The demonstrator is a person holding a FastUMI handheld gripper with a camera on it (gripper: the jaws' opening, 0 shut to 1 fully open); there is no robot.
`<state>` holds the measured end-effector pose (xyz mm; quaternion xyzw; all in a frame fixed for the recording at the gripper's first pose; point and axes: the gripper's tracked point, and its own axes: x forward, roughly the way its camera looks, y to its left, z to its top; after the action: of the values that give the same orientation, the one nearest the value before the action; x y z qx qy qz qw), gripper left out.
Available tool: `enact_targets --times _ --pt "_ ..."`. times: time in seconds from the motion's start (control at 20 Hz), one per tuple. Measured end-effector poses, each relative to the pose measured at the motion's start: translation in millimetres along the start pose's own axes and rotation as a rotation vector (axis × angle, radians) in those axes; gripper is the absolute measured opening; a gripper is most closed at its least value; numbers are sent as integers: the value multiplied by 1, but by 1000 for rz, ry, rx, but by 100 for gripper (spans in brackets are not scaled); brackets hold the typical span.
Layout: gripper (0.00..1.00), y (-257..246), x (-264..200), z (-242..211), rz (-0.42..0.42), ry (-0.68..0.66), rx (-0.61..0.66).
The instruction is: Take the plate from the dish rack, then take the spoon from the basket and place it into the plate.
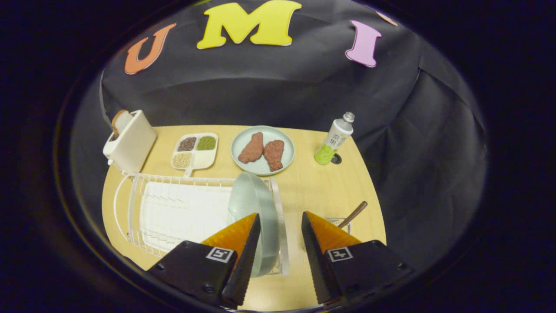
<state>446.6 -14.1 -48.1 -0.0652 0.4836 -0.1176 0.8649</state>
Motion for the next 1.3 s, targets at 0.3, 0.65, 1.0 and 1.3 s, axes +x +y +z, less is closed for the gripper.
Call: enact_targets --times 0.3,0.65,1.0,1.3 --pt "24 8 13 1 -83 105 -78" --pt "19 5 -24 17 -281 -13 -55" --pt "19 28 -74 -7 -158 -140 -30" --pt "19 67 -107 -94 191 -194 0"
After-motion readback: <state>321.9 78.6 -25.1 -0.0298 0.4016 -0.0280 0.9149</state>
